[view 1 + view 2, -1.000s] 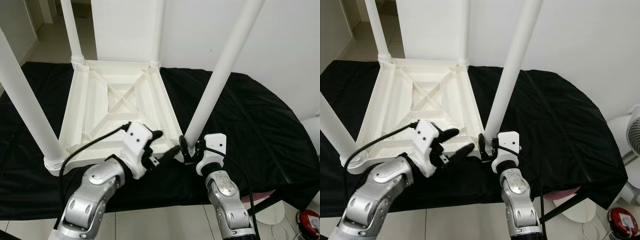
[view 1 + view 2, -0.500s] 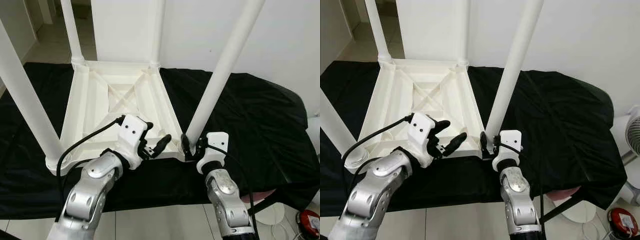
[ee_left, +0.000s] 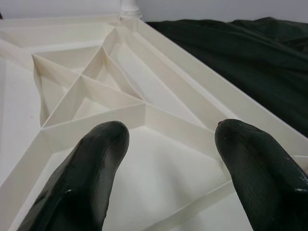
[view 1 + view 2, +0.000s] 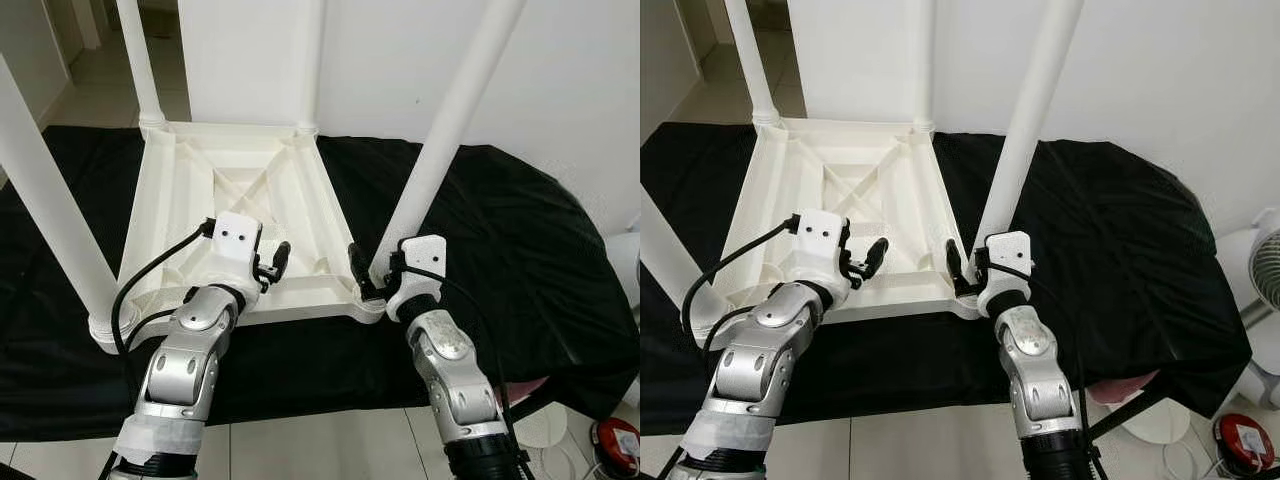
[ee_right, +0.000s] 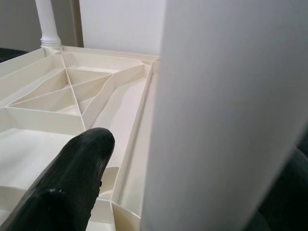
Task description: Building children table
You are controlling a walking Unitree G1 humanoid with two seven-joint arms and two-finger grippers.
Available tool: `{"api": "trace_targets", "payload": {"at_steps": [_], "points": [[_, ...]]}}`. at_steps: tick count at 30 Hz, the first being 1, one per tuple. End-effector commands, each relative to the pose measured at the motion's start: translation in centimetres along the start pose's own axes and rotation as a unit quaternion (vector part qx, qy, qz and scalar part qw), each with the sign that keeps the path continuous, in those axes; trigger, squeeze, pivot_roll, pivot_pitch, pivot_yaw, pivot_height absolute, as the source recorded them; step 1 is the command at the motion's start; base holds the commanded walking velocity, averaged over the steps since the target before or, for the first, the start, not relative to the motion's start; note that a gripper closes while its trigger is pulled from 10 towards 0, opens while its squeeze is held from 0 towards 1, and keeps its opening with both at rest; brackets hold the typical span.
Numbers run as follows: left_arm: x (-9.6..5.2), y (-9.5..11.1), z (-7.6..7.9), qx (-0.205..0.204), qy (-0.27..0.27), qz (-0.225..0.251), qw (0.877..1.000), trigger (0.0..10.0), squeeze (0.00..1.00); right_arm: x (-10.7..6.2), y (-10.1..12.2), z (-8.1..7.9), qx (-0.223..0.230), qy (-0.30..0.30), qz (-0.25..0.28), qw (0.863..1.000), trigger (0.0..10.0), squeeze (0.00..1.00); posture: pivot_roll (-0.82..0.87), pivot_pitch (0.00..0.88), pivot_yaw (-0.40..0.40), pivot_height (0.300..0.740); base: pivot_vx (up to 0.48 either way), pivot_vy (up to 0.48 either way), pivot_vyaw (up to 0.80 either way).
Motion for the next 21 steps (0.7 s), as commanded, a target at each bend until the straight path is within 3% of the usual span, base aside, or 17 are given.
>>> {"api": "trace_targets", "payload": {"at_steps": [1, 5, 8, 10, 21], "points": [[0.5, 0.3, 0.2, -0.001, 0.013, 0.002, 1.000, 10.0, 0.00, 0.5, -0.3, -0.5, 0.001, 0.015, -0.004, 1.000, 10.0, 0.00, -0.03, 0.000, -0.103, 0.740, 0.000, 0.000, 0.00], [0.6, 0.3, 0.2, -0.001, 0.014, 0.001, 1.000, 10.0, 0.00, 0.7, -0.4, -0.9, -0.001, 0.020, -0.006, 1.000, 10.0, 0.00, -0.03, 0.000, -0.103, 0.740, 0.000, 0.000, 0.00], [1.1, 0.8, 0.3, 0.006, 0.007, 0.010, 1.000, 10.0, 0.00, 1.4, -1.4, -3.5, 0.015, 0.043, -0.017, 0.999, 10.0, 0.00, -0.02, 0.000, -0.111, 0.740, 0.000, 0.000, 0.00], [1.3, 0.9, 0.2, 0.007, 0.011, 0.011, 1.000, 10.0, 0.00, 1.5, -1.6, -4.0, 0.020, 0.046, -0.019, 0.999, 10.0, 0.00, -0.02, 0.000, -0.111, 0.740, 0.000, 0.000, 0.00], [1.4, 0.8, -1.3, -0.007, 0.038, -0.001, 0.999, 10.0, 0.00, 1.2, -1.6, -2.6, 0.005, 0.024, -0.015, 1.000, 10.0, 0.00, -0.02, 0.000, -0.103, 0.740, 0.000, 0.000, 0.00]]}}
Point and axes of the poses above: a point about 5 cm out from each wrist's last joint towards the gripper, its own x axis pointing out of the wrist towards the gripper, its own y axis along the axis of the wrist's last joint, z = x × y, the point moved 2 cm from there along x, pointing out of the wrist towards the gripper, and after that the axes turned 9 degrees about x, right-handed, at the moved point
